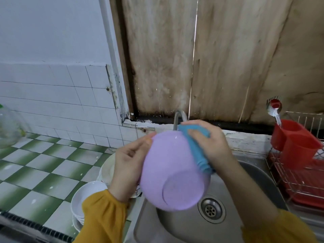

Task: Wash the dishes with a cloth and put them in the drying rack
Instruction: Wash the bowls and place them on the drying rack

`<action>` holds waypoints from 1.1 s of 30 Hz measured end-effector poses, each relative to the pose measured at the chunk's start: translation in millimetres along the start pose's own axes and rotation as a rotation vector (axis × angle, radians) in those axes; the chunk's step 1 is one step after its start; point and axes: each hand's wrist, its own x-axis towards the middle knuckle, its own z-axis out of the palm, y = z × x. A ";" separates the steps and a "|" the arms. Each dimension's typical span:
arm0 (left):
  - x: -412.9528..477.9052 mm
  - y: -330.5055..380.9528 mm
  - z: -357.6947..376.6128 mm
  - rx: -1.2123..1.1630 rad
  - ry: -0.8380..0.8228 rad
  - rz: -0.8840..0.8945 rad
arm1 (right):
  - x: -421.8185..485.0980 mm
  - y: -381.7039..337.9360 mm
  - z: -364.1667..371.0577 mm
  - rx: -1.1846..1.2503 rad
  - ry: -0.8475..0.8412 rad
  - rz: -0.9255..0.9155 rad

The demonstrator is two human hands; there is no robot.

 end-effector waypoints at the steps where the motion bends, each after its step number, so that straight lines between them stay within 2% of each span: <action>1: -2.0 1.1 4.5 0.091 -0.034 0.071 | -6.2 -3.2 8.5 -0.163 -0.079 -0.139; 3: -4.5 -1.1 10.4 0.177 -0.012 0.143 | -17.5 -6.8 26.2 -0.438 -0.057 -0.336; 5: -1.7 -3.6 4.6 0.161 0.061 0.166 | -19.3 -2.4 34.6 -0.377 0.003 -0.342; 9: 0.0 2.3 -8.5 0.134 0.169 0.232 | 0.5 30.2 26.0 0.219 0.122 0.147; 10: -1.0 4.4 -7.3 0.128 0.181 0.242 | 4.6 35.4 23.9 0.254 0.149 0.244; 11: -2.2 6.2 -5.4 0.140 0.187 0.250 | 6.1 37.7 23.4 0.235 0.160 0.267; 13: -2.1 7.9 1.4 0.189 0.192 0.268 | 2.3 30.9 25.6 0.118 0.185 0.137; 17: -0.1 10.6 11.7 0.236 0.193 0.309 | -15.1 10.0 34.3 -0.160 0.149 -0.383; 19: -0.1 12.4 8.3 0.195 0.186 0.354 | -18.2 9.5 34.7 -0.096 0.123 -0.470; 21: 0.2 13.9 -0.5 0.146 0.195 0.405 | -16.7 11.9 31.5 0.164 0.178 -0.304; 23: 1.3 13.4 -9.4 0.085 0.196 0.435 | -9.3 26.0 26.7 0.506 0.224 0.069; 24: 1.2 12.1 -11.4 0.079 0.181 0.443 | -5.9 34.6 25.1 0.616 0.204 0.218; 26: 1.2 9.1 -11.7 0.114 0.157 0.412 | -3.0 44.1 24.2 0.695 0.153 0.344; 28: 5.2 6.0 -13.3 0.153 0.157 0.332 | -3.0 45.2 23.9 0.663 0.195 0.296; 31: 11.7 4.2 -17.7 0.241 0.172 0.220 | -5.2 35.3 21.0 0.481 0.267 -0.006; 33: 10.8 7.0 -14.4 0.195 0.143 0.096 | -6.2 34.6 19.6 0.354 0.274 -0.177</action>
